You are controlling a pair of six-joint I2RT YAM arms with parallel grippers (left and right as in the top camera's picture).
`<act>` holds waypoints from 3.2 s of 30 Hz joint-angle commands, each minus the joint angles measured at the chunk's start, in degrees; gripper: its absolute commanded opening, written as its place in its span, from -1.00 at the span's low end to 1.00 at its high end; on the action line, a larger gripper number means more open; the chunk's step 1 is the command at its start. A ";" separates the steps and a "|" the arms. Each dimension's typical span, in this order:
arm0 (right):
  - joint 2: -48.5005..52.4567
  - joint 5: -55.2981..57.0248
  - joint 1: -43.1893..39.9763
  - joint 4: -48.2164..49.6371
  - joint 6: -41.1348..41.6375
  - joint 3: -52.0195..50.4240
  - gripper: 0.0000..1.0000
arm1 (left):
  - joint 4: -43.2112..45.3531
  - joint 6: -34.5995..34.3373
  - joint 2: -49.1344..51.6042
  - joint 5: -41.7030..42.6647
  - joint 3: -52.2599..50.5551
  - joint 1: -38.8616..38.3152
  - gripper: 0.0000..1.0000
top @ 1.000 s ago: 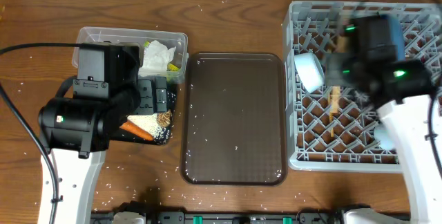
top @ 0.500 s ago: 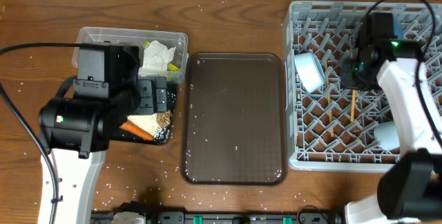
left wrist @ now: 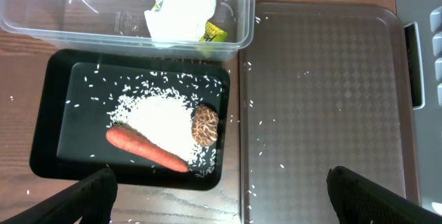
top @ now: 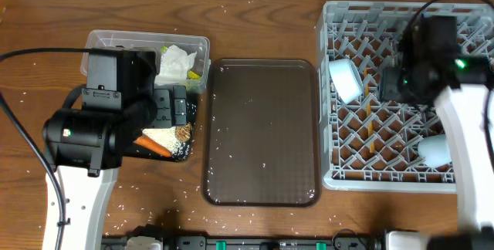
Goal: Sort waste into correct bins and load items into the dishwasher rack
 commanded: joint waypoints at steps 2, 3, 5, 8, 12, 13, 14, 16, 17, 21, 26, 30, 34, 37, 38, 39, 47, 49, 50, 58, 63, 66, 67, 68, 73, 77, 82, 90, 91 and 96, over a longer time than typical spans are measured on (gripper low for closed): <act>-9.66 -14.27 3.54 0.94 -1.16 1.86 0.22 | -0.15 -0.28 0.24 0.17 0.50 -0.09 0.96; -11.41 -15.41 4.52 1.18 -1.14 1.86 0.25 | -0.15 -0.28 0.24 0.20 0.50 -0.09 0.95; -14.82 -15.74 6.58 1.14 -1.14 1.86 0.99 | -0.13 -0.26 0.24 0.20 0.50 -0.09 0.96; -19.06 -16.02 8.92 -0.17 -0.76 1.86 0.99 | -0.15 -0.28 0.24 0.20 0.50 -0.09 0.96; -23.28 -17.84 10.78 -1.27 2.56 1.86 0.99 | -0.15 -0.28 0.24 0.20 0.50 -0.09 0.96; -23.91 -17.81 10.84 -2.08 2.54 1.86 0.98 | -0.15 -0.28 0.24 0.20 0.50 -0.09 0.95; -24.79 -17.81 10.84 -4.11 2.54 1.86 0.99 | -0.13 -0.28 0.24 0.20 0.50 -0.09 0.96; -26.32 -16.13 10.75 -8.63 1.97 1.86 0.98 | -0.15 -0.28 0.24 0.20 0.50 -0.09 0.96; -27.15 -14.45 10.56 -10.34 2.36 1.86 0.99 | -0.15 -0.28 0.24 0.20 0.50 -0.09 0.96; -31.76 -7.80 9.57 -15.19 2.97 1.86 0.98 | -0.15 -0.26 0.24 0.20 0.50 -0.09 0.96; -38.42 -2.08 9.51 -15.39 0.59 1.86 0.98 | -0.15 -0.28 0.24 0.20 0.50 -0.09 0.96; -44.72 -1.99 8.61 -11.87 -4.72 0.85 0.98 | -0.13 -0.28 0.24 0.17 0.50 -0.09 0.96; -51.52 -1.92 5.29 -6.45 -11.30 -3.61 0.98 | -0.15 -0.28 0.24 0.17 0.50 -0.09 0.96; -56.48 -1.90 2.29 -2.43 -14.45 -9.25 0.98 | -0.15 -0.28 0.24 0.17 0.50 -0.09 0.95; -58.21 -1.92 1.42 -0.79 -15.82 -11.72 0.99 | -0.15 -0.28 0.24 0.20 0.50 -0.09 0.96; -59.89 -1.92 0.57 1.07 -16.85 -14.38 0.99 | -0.15 -0.26 0.24 0.17 0.50 -0.09 0.96; -70.66 -4.50 -1.05 19.04 -18.03 -38.84 0.98 | -0.13 -0.28 0.24 0.20 0.50 -0.09 0.96; -73.07 -7.23 -1.05 22.99 -18.03 -45.07 0.98 | -0.15 -0.28 0.24 0.20 0.50 -0.09 0.96; -74.51 -9.22 -1.05 25.35 -18.03 -48.68 0.99 | -0.15 -0.28 0.24 0.17 0.50 -0.09 0.96; -82.77 -12.52 -1.05 38.53 -18.03 -67.14 0.98 | -0.15 -0.28 0.24 0.20 0.50 -0.09 0.96; -83.12 -12.61 -1.03 44.98 -18.01 -73.61 0.98 | -0.13 -0.28 0.24 0.20 0.50 -0.09 0.96; -83.12 -13.42 -1.03 48.39 -18.03 -76.13 0.99 | -0.13 -0.28 0.24 0.20 0.50 -0.09 0.95; -83.12 -13.92 -1.03 49.35 -18.03 -76.74 0.99 | -0.15 -0.26 0.24 0.17 0.50 -0.09 0.96; -83.12 -14.43 -1.03 50.69 -18.03 -77.33 0.98 | -0.15 -0.26 0.24 0.17 0.50 -0.09 0.96; -83.12 -14.40 -1.03 53.83 -18.03 -78.23 0.98 | -0.15 -0.28 0.24 0.20 0.50 -0.09 0.96; -83.12 -14.40 -1.03 53.96 -18.03 -78.34 0.98 | -0.13 -0.28 0.24 0.20 0.50 -0.09 0.96; -83.12 -14.38 -1.03 53.96 -18.03 -78.34 0.99 | -0.15 -0.26 0.24 0.20 0.50 -0.09 0.96; -83.12 -14.38 -1.03 54.93 -18.03 -78.66 0.99 | -0.15 -0.26 0.24 0.20 0.50 -0.09 0.96; -83.12 -14.38 -1.03 54.93 -18.03 -78.66 0.98 | -0.13 -0.28 0.24 0.20 0.50 -0.09 0.96; -83.12 -14.38 -1.03 54.93 -18.03 -78.66 0.99 | -0.15 -0.28 0.24 0.20 0.50 -0.09 0.96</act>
